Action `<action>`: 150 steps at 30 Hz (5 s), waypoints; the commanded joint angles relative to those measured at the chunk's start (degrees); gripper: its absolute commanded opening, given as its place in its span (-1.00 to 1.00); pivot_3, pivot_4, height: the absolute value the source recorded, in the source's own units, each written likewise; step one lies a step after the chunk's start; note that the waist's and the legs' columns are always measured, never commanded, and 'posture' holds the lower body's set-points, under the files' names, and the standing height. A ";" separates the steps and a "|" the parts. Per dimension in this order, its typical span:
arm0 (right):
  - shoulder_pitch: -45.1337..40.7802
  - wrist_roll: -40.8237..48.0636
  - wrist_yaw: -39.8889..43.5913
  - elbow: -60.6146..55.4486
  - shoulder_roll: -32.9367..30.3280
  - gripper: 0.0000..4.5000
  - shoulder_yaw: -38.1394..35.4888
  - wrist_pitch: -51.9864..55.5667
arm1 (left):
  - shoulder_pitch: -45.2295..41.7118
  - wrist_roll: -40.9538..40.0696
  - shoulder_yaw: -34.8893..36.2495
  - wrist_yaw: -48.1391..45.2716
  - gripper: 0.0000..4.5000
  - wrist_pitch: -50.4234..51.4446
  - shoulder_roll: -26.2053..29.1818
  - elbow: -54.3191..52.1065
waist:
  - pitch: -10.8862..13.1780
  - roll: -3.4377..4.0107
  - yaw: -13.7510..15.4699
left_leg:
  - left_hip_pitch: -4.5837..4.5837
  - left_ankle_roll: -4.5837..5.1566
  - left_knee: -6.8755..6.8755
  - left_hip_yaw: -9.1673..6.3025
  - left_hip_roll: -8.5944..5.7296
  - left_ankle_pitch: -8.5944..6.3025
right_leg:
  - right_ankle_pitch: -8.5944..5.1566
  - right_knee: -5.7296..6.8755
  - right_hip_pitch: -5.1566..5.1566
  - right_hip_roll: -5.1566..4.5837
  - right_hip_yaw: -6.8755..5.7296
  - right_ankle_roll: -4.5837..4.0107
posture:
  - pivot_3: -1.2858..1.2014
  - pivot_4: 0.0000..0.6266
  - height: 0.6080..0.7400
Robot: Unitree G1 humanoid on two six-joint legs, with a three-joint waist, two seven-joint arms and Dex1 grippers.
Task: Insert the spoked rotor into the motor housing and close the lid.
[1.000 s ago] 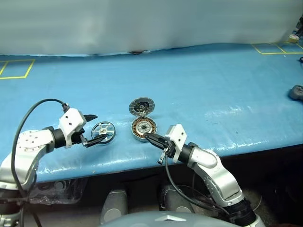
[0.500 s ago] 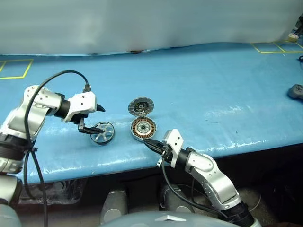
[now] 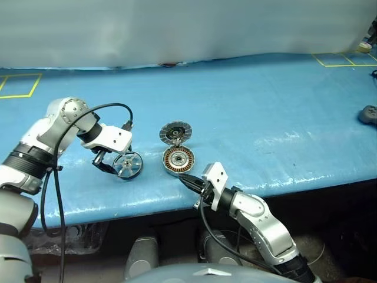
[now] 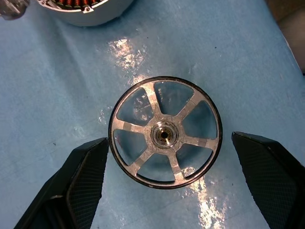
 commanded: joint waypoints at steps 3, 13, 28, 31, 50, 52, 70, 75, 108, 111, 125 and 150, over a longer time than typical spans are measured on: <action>-0.19 0.70 0.18 -0.11 0.89 -0.99 -1.38 -3.45 | -2.02 2.17 -2.18 -0.12 1.00 -2.49 -1.10 1.67 | 0.00 0.00 -0.05 | 0.01 0.00 0.02 0.00 0.00 0.00 | 0.01 0.00 0.03 0.00 0.00 0.02 | 0.03 -0.52 1.00; 1.87 0.35 -0.05 1.58 0.95 -0.99 -1.82 -6.03 | -2.72 5.37 -1.80 -0.12 1.00 -3.06 -3.73 3.67 | 0.00 0.00 -0.04 | 0.03 0.01 0.06 -0.01 0.00 0.00 | 0.03 0.05 0.06 0.01 0.01 0.05 | 0.03 -0.52 1.00; 2.93 -0.88 -1.03 1.54 0.78 -0.99 -1.00 -4.96 | -5.94 -2.60 -1.13 -0.12 1.00 5.00 -1.96 2.79 | 0.00 0.00 -0.04 | 0.09 0.01 0.15 -0.05 0.00 0.00 | 0.04 0.10 0.15 0.03 0.01 0.06 | 0.03 -0.52 1.00; 2.53 -1.15 -0.88 1.83 0.91 -0.99 -0.59 -4.83 | -5.80 -0.99 -0.69 -0.12 1.00 6.21 -2.94 3.83 | 0.00 0.00 -0.02 | 0.12 0.01 0.16 -0.05 0.00 0.00 | 0.04 0.11 0.18 0.04 0.01 0.06 | 0.03 -0.52 1.00; 3.48 -1.49 -1.92 1.38 0.87 -0.99 -0.39 -4.48 | -4.14 6.78 0.36 0.70 1.00 8.00 -7.24 8.33 | -0.01 -0.01 -0.03 | 0.10 0.01 0.31 -0.07 0.00 0.00 | 0.06 0.18 0.19 0.06 0.03 0.10 | 0.03 -0.52 1.00; 3.24 -1.50 -1.92 1.51 0.89 -0.99 -0.33 -4.50 | -3.77 7.22 0.51 0.99 1.00 8.30 -7.67 8.58 | -0.01 -0.01 -0.02 | 0.09 0.01 0.36 -0.07 0.00 0.00 | 0.07 0.21 0.19 0.06 0.02 0.10 | 0.03 -0.52 1.00; 2.85 -2.15 -2.44 1.95 0.85 -0.99 -0.62 -3.88 | -1.97 7.60 1.03 -0.08 1.00 7.75 -6.83 5.48 | -0.01 -0.01 -0.02 | 0.06 0.13 0.95 -0.06 -0.01 -0.07 | 0.14 0.43 0.31 0.06 0.10 0.23 | 0.03 -0.52 1.00; 2.65 -2.45 -2.37 2.20 0.83 -0.99 -0.46 -3.72 | -2.03 8.23 1.76 1.64 1.00 6.88 -6.86 5.24 | -0.01 0.00 -0.01 | 0.05 0.13 0.95 -0.07 -0.01 -0.07 | 0.14 0.44 0.30 0.06 0.10 0.23 | 0.03 -0.52 1.00; 3.19 -3.48 -3.03 1.88 0.68 -1.00 -0.45 -2.41 | -1.09 7.20 -0.18 -0.12 0.73 7.02 -7.88 5.61 | 0.00 0.00 -0.03 | 0.05 0.13 0.96 -0.05 -0.01 -0.07 | 0.15 0.46 0.30 0.07 0.13 0.23 | 0.03 -0.52 1.00; 3.40 -3.49 -3.16 1.75 0.69 -1.00 -0.48 -2.46 | -1.17 7.72 0.38 -0.12 0.73 6.99 -8.18 5.76 | -0.01 0.00 -0.03 | 0.05 0.13 0.96 -0.05 -0.01 -0.07 | 0.15 0.46 0.30 0.07 0.13 0.23 | 0.03 -0.52 1.00; 3.29 -3.66 -3.39 1.85 0.77 -1.00 -0.46 -2.50 | -1.03 7.54 -0.90 -0.12 -0.09 8.03 -7.10 5.07 | -0.01 0.00 -0.02 | 0.05 0.13 0.96 -0.05 -0.01 -0.07 | 0.14 0.46 0.29 0.08 0.13 0.23 | 0.03 -0.52 1.00; 2.54 -3.16 -3.00 1.22 0.71 -1.00 -1.01 -1.22 | -3.47 -1.87 -4.17 -0.12 -0.32 7.77 -1.89 -0.28 | -0.01 0.00 -0.02 | 0.00 0.15 0.96 -0.04 0.00 -0.08 | 0.14 0.48 0.23 0.08 0.16 0.22 | 0.03 -0.52 1.00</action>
